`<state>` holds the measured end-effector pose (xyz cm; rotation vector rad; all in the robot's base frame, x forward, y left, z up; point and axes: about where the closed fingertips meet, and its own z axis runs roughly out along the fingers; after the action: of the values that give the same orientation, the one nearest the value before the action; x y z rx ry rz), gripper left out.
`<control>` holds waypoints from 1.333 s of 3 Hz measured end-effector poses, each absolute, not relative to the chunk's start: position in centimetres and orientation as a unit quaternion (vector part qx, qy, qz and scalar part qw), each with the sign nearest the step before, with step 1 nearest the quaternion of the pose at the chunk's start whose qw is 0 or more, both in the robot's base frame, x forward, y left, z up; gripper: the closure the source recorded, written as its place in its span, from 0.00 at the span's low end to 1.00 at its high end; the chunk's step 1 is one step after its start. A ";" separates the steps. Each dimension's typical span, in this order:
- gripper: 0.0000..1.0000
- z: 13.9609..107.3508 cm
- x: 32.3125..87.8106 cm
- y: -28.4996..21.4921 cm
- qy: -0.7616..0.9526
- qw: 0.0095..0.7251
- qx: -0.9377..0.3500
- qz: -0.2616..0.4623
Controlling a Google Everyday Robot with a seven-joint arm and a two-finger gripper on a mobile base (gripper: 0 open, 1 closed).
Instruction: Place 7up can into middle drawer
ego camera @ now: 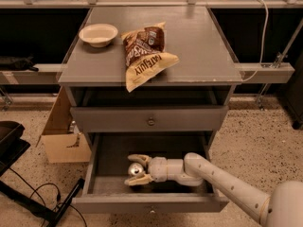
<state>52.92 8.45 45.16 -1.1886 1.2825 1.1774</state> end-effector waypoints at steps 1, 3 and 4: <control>0.00 45.2 52.9 8.4 0.529 0.494 -0.490 0.486; 0.00 52.9 52.0 5.6 0.538 0.488 -0.500 0.472; 0.00 56.8 48.9 2.3 0.546 0.454 -0.525 0.469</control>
Offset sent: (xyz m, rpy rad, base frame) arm 0.0055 -0.0185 0.0463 -0.0159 -0.0084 0.0152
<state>48.91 2.32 56.80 -1.2953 1.3479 1.1582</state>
